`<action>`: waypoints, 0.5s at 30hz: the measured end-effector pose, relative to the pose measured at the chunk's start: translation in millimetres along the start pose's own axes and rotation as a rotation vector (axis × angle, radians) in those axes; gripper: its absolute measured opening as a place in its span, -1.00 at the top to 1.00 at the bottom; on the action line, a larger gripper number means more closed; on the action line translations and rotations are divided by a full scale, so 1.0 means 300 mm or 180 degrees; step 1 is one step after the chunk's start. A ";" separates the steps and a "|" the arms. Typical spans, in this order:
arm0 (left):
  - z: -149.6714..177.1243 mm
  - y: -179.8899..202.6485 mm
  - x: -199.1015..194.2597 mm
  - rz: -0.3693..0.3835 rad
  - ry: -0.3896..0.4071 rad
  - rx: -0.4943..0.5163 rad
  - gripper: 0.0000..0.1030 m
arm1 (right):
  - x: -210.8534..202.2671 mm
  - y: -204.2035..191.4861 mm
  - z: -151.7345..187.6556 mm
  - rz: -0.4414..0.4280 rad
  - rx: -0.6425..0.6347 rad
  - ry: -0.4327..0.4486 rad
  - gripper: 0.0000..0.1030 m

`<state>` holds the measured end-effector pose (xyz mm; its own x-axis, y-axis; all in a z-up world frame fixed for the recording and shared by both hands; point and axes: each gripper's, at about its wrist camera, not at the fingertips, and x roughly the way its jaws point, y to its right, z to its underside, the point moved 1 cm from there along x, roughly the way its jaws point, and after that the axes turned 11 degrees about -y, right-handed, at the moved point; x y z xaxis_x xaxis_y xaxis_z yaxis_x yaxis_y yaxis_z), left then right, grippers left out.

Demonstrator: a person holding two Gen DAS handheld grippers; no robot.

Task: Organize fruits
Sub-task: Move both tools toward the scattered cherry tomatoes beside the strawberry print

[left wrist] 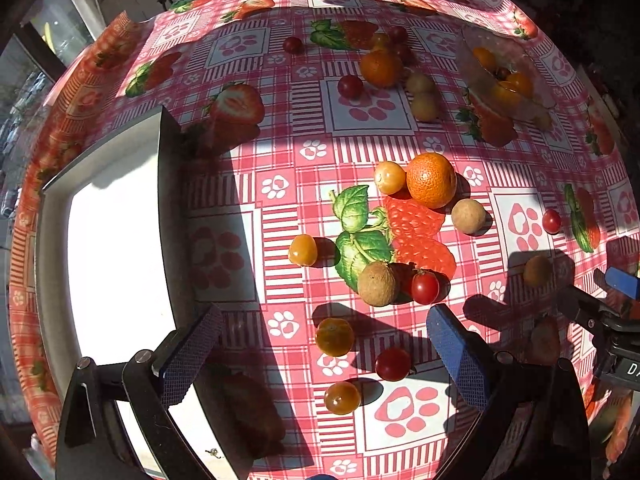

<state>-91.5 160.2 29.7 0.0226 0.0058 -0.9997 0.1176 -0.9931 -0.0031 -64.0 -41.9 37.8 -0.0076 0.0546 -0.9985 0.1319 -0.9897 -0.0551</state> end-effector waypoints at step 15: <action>-0.031 -0.022 0.044 -0.0023 -0.0112 -0.0069 -1.00 | -0.004 0.049 0.015 -0.0084 0.0014 0.0019 -1.00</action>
<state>-82.6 167.9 16.6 -0.0133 0.0083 -0.9999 0.1392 -0.9902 -0.0101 -66.6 -57.2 38.3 -0.0052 0.0813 -0.9967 0.1273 -0.9885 -0.0813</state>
